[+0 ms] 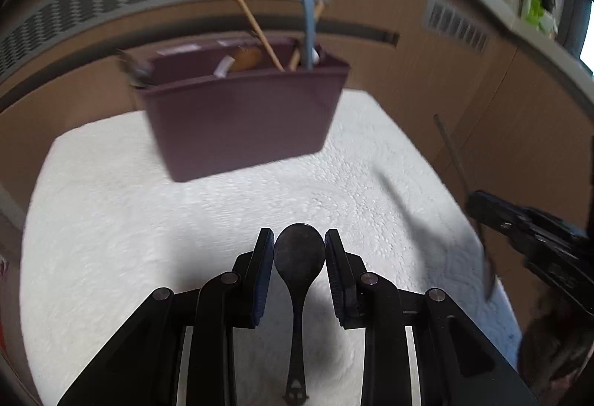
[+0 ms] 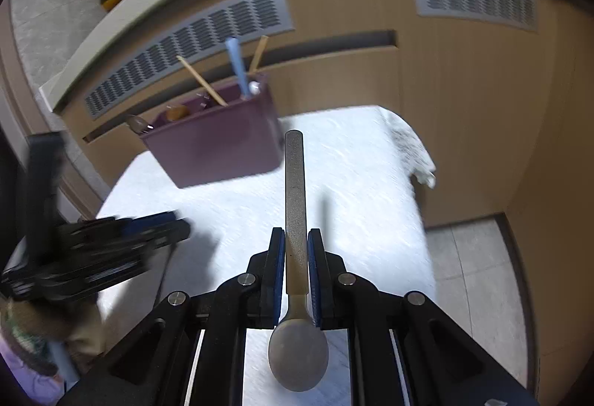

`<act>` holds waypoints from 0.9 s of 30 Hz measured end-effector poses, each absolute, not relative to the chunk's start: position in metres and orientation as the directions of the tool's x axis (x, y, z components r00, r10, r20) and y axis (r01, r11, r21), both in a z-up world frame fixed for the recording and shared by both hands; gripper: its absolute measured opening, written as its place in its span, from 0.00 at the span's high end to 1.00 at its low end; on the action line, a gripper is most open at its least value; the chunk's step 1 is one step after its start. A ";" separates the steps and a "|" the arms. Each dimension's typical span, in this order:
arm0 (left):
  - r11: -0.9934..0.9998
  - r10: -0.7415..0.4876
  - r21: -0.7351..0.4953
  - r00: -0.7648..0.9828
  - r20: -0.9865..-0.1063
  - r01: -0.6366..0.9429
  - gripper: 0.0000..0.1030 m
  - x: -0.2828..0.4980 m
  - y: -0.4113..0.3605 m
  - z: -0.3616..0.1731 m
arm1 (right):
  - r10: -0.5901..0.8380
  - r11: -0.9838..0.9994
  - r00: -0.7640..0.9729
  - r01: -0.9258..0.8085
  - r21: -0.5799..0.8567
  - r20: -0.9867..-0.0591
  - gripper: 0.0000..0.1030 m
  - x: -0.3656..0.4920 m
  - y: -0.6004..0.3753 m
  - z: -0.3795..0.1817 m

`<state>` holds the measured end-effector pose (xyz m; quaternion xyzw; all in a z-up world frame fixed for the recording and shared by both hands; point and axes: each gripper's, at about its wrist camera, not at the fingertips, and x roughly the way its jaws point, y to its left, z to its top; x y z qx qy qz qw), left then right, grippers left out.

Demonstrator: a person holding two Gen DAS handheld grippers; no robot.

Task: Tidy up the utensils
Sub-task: 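Carry both spoons over the caddy and open both grippers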

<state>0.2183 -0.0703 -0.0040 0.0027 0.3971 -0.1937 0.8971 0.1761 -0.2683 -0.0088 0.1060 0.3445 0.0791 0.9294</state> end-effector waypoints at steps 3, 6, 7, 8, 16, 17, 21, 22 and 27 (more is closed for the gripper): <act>0.932 -0.343 -0.155 0.662 -0.666 0.327 0.72 0.208 -0.051 0.013 | 0.225 0.967 0.750 -0.090 0.240 -0.622 0.89 0.184 -0.254 -0.006; 0.936 -0.345 -0.169 0.703 -0.622 0.310 0.72 0.204 -0.032 0.027 | 0.228 0.967 0.754 -0.101 0.235 -0.615 0.89 0.192 -0.241 -0.001; 0.936 -0.345 -0.170 0.711 -0.613 0.308 0.72 0.208 -0.033 0.033 | 0.227 0.967 0.758 -0.104 0.231 -0.612 0.89 0.194 -0.237 0.002; 0.936 -0.347 -0.170 0.718 -0.603 0.309 0.72 0.210 -0.031 0.039 | 0.227 0.968 0.761 -0.108 0.227 -0.608 0.89 0.196 -0.235 0.005; 0.918 -0.393 -0.129 0.822 -0.413 0.374 0.72 0.244 -0.024 0.146 | 0.224 0.972 0.894 -0.180 0.148 -0.387 0.89 0.219 -0.228 0.111; 0.919 -0.392 -0.126 0.837 -0.383 0.373 0.72 0.249 -0.022 0.160 | 0.227 0.972 0.910 -0.189 0.142 -0.347 0.89 0.225 -0.229 0.127; 0.927 -0.374 -0.126 0.883 -0.281 0.353 0.72 0.274 -0.015 0.203 | 0.237 0.967 0.949 -0.210 0.145 -0.207 0.89 0.251 -0.231 0.172; 0.928 -0.371 -0.136 0.888 -0.272 0.347 0.72 0.282 -0.013 0.206 | 0.243 0.964 0.951 -0.216 0.155 -0.189 0.89 0.258 -0.231 0.175; 0.936 -0.349 -0.156 0.897 -0.272 0.317 0.72 0.311 -0.010 0.198 | 0.266 0.952 0.948 -0.231 0.200 -0.175 0.89 0.289 -0.228 0.167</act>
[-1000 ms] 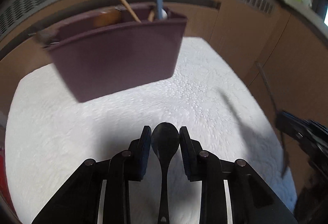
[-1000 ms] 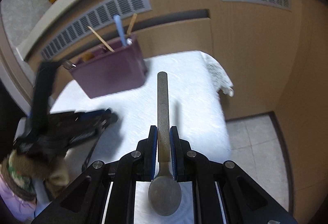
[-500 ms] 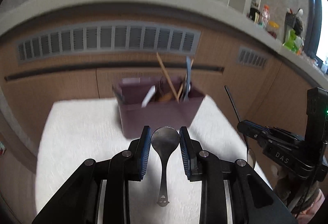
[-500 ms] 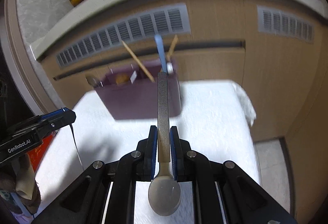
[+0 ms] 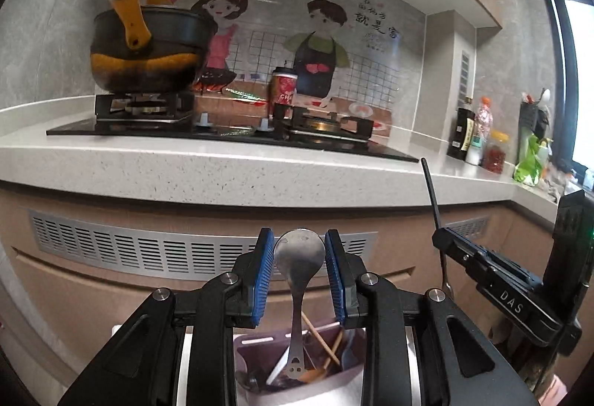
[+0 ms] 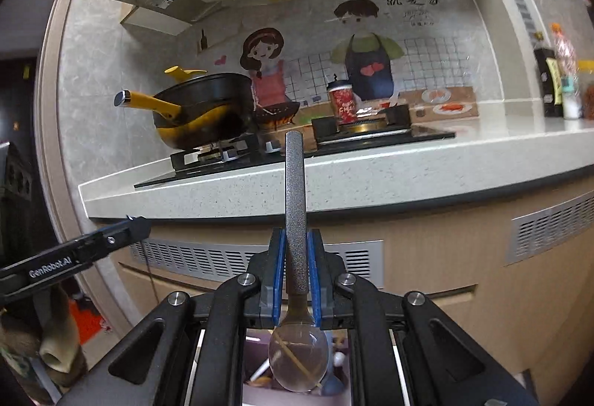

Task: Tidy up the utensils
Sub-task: 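Carry both spoons over the caddy and open both grippers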

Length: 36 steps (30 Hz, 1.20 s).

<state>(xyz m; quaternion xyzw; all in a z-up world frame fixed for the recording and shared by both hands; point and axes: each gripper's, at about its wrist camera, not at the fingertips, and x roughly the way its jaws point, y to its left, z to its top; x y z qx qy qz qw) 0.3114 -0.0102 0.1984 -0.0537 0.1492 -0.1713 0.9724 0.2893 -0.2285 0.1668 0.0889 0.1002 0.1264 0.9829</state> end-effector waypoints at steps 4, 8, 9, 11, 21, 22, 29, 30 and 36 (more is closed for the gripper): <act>0.936 -0.349 -0.161 0.887 -0.303 0.313 0.72 0.330 -0.015 0.177 | 0.252 0.959 0.948 -0.217 0.185 -0.197 0.89 0.307 -0.221 0.150; 0.932 -0.358 -0.188 0.873 -0.330 0.311 0.72 0.347 -0.020 0.159 | 0.238 0.963 0.949 -0.203 0.176 -0.208 0.89 0.321 -0.217 0.130; 0.931 -0.359 -0.192 0.872 -0.332 0.310 0.72 0.349 -0.021 0.155 | 0.235 0.964 0.950 -0.200 0.175 -0.205 0.89 0.323 -0.217 0.127; 0.932 -0.356 -0.194 0.870 -0.340 0.306 0.72 0.355 -0.022 0.148 | 0.236 0.963 0.950 -0.200 0.179 -0.207 0.89 0.329 -0.216 0.117; 0.943 -0.317 -0.224 0.868 -0.383 0.245 0.61 0.369 -0.013 0.120 | 0.191 0.974 0.943 -0.148 0.170 -0.272 0.47 0.338 -0.220 0.081; 0.943 -0.314 -0.229 0.867 -0.387 0.240 0.60 0.365 -0.010 0.121 | 0.180 0.976 0.944 -0.136 0.170 -0.277 0.47 0.333 -0.223 0.081; 0.971 -0.227 -0.171 0.879 -0.419 0.169 0.31 0.292 0.005 0.119 | 0.116 0.986 0.905 -0.057 0.155 -0.408 0.33 0.274 -0.247 0.082; 0.975 -0.211 -0.151 0.879 -0.428 0.161 0.29 0.278 0.004 0.116 | 0.112 0.987 0.900 -0.052 0.150 -0.422 0.29 0.264 -0.248 0.082; 0.991 -0.129 -0.084 0.876 -0.465 0.101 0.09 0.201 -0.002 0.080 | 0.080 0.992 0.867 -0.019 0.128 -0.492 0.05 0.185 -0.245 0.065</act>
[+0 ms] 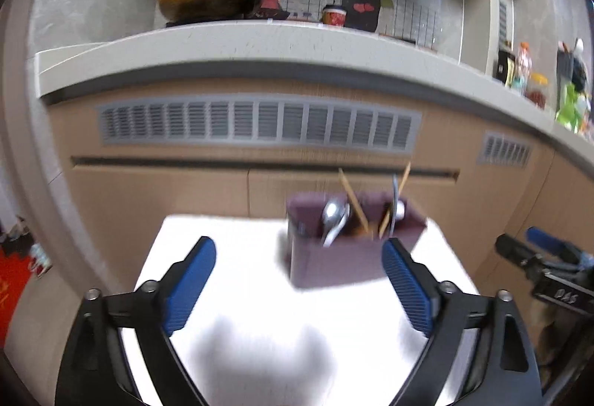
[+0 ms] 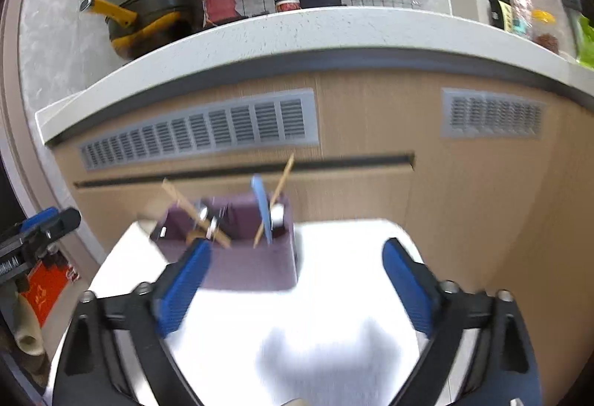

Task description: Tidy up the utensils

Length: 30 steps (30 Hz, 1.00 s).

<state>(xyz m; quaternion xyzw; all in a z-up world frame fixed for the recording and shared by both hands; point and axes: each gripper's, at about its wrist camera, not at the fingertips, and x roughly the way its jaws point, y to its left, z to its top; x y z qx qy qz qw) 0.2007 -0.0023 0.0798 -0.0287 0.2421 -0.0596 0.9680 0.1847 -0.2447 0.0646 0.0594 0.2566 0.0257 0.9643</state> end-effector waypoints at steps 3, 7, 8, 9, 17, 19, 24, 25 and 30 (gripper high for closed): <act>0.992 -0.124 -0.072 0.857 -0.500 0.101 0.04 0.173 -0.010 0.059 | 0.043 0.996 0.853 0.002 0.086 -0.521 0.05 0.157 -0.236 0.052; 0.996 -0.087 -0.030 0.850 -0.519 0.084 0.00 0.141 -0.019 0.040 | 0.014 1.000 0.850 0.002 0.029 -0.527 0.05 0.124 -0.219 0.036; 0.996 -0.083 -0.027 0.848 -0.523 0.081 0.00 0.137 -0.020 0.038 | 0.008 1.000 0.851 0.002 0.018 -0.526 0.05 0.119 -0.216 0.033; 0.997 -0.078 -0.026 0.845 -0.529 0.076 0.00 0.132 -0.021 0.035 | 0.002 1.000 0.851 0.002 0.008 -0.525 0.05 0.115 -0.213 0.032; 0.996 -0.088 -0.052 0.845 -0.528 0.071 0.00 0.112 -0.017 0.028 | 0.007 1.000 0.843 0.010 0.029 -0.537 0.05 0.098 -0.211 0.021; 0.996 -0.087 -0.049 0.846 -0.526 0.072 0.00 0.110 -0.017 0.028 | 0.005 0.999 0.843 0.016 0.033 -0.539 0.05 0.096 -0.213 0.020; 0.996 -0.087 -0.049 0.848 -0.523 0.072 0.00 0.107 -0.017 0.029 | -0.005 0.999 0.850 0.021 0.024 -0.527 0.05 0.092 -0.213 0.023; 0.996 -0.088 -0.049 0.848 -0.523 0.073 0.00 0.107 -0.017 0.030 | -0.005 1.000 0.851 0.020 0.024 -0.525 0.05 0.091 -0.213 0.024; 0.996 -0.094 -0.051 0.845 -0.527 0.078 0.00 0.105 -0.018 0.030 | -0.001 0.999 0.852 0.019 0.028 -0.524 0.05 0.090 -0.212 0.024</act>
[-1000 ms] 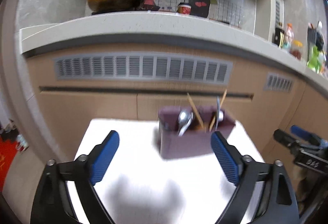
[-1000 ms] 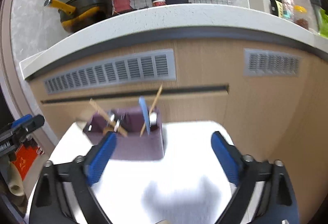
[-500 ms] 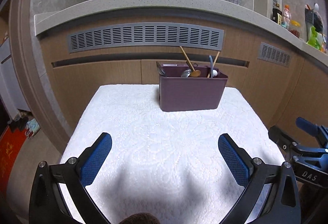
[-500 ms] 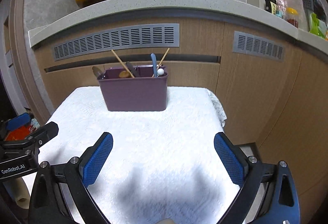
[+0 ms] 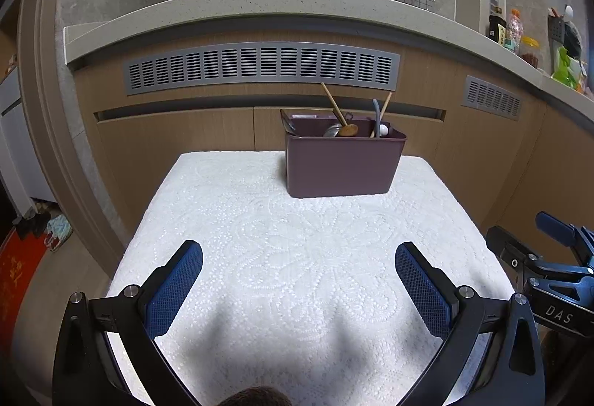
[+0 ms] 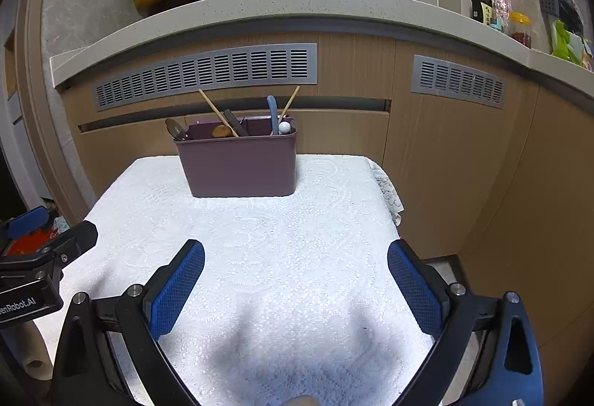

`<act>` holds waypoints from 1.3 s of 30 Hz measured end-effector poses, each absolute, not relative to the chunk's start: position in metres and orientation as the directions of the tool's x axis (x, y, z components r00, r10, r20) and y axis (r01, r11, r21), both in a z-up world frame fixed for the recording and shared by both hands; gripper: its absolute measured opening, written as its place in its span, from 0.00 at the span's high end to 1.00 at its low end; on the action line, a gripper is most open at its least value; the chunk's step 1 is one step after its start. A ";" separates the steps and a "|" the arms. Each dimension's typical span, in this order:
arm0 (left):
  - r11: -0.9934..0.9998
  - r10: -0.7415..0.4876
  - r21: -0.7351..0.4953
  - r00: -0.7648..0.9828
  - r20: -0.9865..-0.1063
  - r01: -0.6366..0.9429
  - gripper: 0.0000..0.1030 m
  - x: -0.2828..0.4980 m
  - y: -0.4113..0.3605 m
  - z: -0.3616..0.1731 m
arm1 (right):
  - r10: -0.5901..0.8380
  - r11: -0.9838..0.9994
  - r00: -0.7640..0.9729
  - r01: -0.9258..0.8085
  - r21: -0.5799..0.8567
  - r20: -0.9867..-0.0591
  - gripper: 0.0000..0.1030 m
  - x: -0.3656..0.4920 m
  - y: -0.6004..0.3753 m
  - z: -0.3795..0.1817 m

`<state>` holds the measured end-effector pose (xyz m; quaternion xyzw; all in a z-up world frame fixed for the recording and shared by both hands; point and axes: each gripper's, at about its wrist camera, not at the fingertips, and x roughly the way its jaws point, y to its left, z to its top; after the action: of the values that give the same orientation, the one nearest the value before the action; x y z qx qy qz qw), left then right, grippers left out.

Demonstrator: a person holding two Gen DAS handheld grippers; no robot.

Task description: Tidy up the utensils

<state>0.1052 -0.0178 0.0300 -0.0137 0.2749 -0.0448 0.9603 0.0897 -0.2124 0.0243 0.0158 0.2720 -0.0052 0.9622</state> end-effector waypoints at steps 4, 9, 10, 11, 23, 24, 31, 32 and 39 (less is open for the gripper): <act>0.995 -0.095 -0.048 0.843 -0.530 0.082 0.00 0.104 -0.019 0.030 | -0.002 0.999 0.852 0.019 0.027 -0.524 0.04 0.089 -0.212 0.024; 0.995 -0.096 -0.046 0.842 -0.530 0.085 0.00 0.106 -0.017 0.030 | 0.000 0.999 0.853 0.017 0.027 -0.522 0.04 0.087 -0.212 0.024; 0.995 -0.096 -0.046 0.842 -0.530 0.085 0.00 0.105 -0.017 0.030 | -0.001 0.999 0.855 0.018 0.028 -0.519 0.04 0.086 -0.212 0.025; 0.995 -0.095 -0.046 0.843 -0.530 0.084 0.00 0.105 -0.017 0.030 | 0.000 0.999 0.856 0.017 0.028 -0.518 0.04 0.086 -0.212 0.025; 0.995 -0.095 -0.046 0.846 -0.525 0.083 0.00 0.103 -0.018 0.031 | -0.002 1.000 0.862 0.016 0.023 -0.506 0.03 0.083 -0.209 0.028; 0.995 -0.095 -0.047 0.845 -0.526 0.083 0.00 0.103 -0.018 0.032 | -0.003 1.000 0.862 0.016 0.021 -0.507 0.03 0.083 -0.208 0.028; 0.995 -0.095 -0.049 0.847 -0.523 0.082 0.00 0.102 -0.018 0.033 | -0.009 1.000 0.864 0.019 0.015 -0.503 0.03 0.083 -0.208 0.030; 0.996 -0.095 -0.048 0.847 -0.523 0.082 0.00 0.102 -0.018 0.033 | -0.009 1.000 0.865 0.019 0.015 -0.502 0.03 0.083 -0.208 0.030; 0.995 -0.096 -0.048 0.847 -0.523 0.084 0.00 0.102 -0.017 0.032 | -0.010 1.000 0.865 0.019 0.014 -0.502 0.03 0.082 -0.207 0.030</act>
<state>0.1025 -0.0171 0.0323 -0.0116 0.2726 -0.0469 0.9609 0.0823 -0.2067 0.0298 0.0092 0.2599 -0.0074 0.9656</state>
